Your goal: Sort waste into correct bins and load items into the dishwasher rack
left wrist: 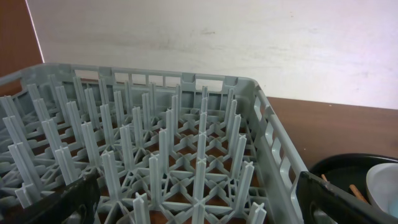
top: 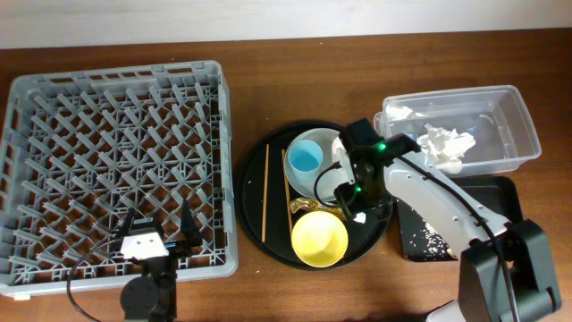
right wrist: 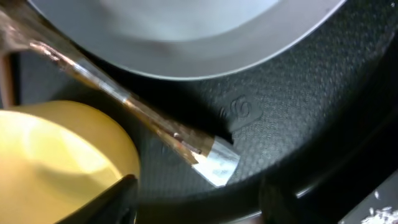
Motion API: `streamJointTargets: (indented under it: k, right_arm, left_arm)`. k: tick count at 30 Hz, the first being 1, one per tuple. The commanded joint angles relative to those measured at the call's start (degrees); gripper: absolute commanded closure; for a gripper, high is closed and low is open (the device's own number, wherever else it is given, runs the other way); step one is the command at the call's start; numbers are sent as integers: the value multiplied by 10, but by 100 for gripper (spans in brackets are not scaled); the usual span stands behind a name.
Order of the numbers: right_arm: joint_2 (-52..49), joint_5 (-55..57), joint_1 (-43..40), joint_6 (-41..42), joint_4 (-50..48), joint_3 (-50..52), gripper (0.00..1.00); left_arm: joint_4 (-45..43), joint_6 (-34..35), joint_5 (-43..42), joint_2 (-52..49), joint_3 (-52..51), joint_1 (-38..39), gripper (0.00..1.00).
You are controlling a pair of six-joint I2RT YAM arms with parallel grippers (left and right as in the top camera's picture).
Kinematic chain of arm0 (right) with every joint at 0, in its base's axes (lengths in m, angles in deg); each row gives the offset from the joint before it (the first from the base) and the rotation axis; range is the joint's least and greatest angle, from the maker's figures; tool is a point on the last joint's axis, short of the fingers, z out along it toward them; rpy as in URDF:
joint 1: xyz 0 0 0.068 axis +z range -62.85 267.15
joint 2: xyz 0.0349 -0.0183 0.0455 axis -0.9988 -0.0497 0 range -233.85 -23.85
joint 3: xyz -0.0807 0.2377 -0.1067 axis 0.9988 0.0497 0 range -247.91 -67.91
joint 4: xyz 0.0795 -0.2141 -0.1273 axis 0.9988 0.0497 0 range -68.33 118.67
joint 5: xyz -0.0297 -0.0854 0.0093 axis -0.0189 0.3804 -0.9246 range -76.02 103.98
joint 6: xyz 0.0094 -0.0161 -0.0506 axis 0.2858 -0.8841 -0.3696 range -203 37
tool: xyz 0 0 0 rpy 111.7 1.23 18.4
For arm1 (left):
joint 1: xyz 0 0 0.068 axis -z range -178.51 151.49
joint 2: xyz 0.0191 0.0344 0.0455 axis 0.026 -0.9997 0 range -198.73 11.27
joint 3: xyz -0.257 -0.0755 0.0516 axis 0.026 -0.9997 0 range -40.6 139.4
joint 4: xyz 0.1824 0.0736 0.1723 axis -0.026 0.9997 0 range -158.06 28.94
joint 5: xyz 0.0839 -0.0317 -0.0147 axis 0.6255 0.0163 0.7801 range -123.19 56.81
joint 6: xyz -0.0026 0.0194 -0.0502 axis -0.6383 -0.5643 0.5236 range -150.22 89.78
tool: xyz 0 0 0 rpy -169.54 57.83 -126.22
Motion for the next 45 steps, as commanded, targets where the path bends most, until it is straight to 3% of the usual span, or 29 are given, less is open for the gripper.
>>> streamJointTargets:
  k: [1,10,11,12,14,16,27,31,38,41,42,44,45]
  right_arm:
    - [-4,-8,-1,-7,-23,26,42]
    - [-4,-8,0,-12,-174,129,50]
    - [-4,-8,0,-11,-183,134,56]
    - [-4,-8,0,-11,-186,134,75]
    - [0,-8,-1,-16,-172,122,90]
    - [9,-8,-1,-20,-138,96,96]
    - [76,8,-30,-51,111,-193,96]
    - [86,22,-110,-42,116,-243,96]
    - [61,22,-300,31,70,-245,96]
    - [34,18,-346,31,55,-244,85]
    - [23,17,-357,31,50,-244,71]
    - [3,16,-370,31,44,-244,35]
    - [-4,10,-373,31,41,-244,28]
  left_arm:
    - [2,-9,6,3,-1,2,1]
    - [2,-9,6,3,-1,2,1]
    - [2,-9,6,3,-1,2,1]
    - [2,-9,6,3,-1,2,1]
    - [2,-9,6,3,-1,2,1]
    - [2,-9,6,3,-1,2,1]
    - [2,-9,6,3,-1,2,0]
    - [2,-9,6,2,-1,2,1]
    - [2,-9,6,2,-1,2,1]
    - [2,-9,6,2,-1,2,1]
    - [2,-9,6,2,-1,2,1]
    - [2,-9,6,2,-1,2,1]
    - [2,-9,6,2,-1,2,1]
